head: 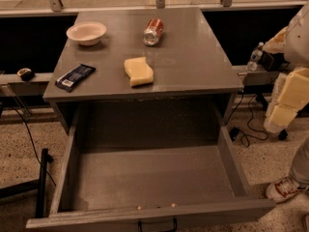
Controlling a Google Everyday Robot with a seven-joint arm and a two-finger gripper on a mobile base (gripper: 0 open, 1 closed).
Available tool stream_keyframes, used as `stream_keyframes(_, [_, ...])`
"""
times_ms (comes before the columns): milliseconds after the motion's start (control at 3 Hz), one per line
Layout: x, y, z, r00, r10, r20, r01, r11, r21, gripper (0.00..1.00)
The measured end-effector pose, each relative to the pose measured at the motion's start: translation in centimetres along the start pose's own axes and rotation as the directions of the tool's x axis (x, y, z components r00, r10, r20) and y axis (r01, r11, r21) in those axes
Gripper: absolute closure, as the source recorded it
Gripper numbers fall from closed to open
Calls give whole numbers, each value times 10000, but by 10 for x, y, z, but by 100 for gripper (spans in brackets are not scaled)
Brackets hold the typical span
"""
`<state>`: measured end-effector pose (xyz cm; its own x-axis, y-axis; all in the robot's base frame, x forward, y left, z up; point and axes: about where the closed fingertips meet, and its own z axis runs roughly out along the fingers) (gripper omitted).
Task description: Place coke can into top drawer
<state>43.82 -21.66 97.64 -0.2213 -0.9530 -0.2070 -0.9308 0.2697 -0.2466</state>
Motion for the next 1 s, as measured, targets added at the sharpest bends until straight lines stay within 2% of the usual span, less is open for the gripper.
stream_keyframes(333, [0,0,0,10000,-4,-3,4,10000,2,0])
stream_keyframes(667, [8,10,-21,9740,-1714,-1481,1859,9784,903,0])
stream_keyframes(1000, [-17,22,-21,8504,-3979,-3444,4638,8758,1335,0])
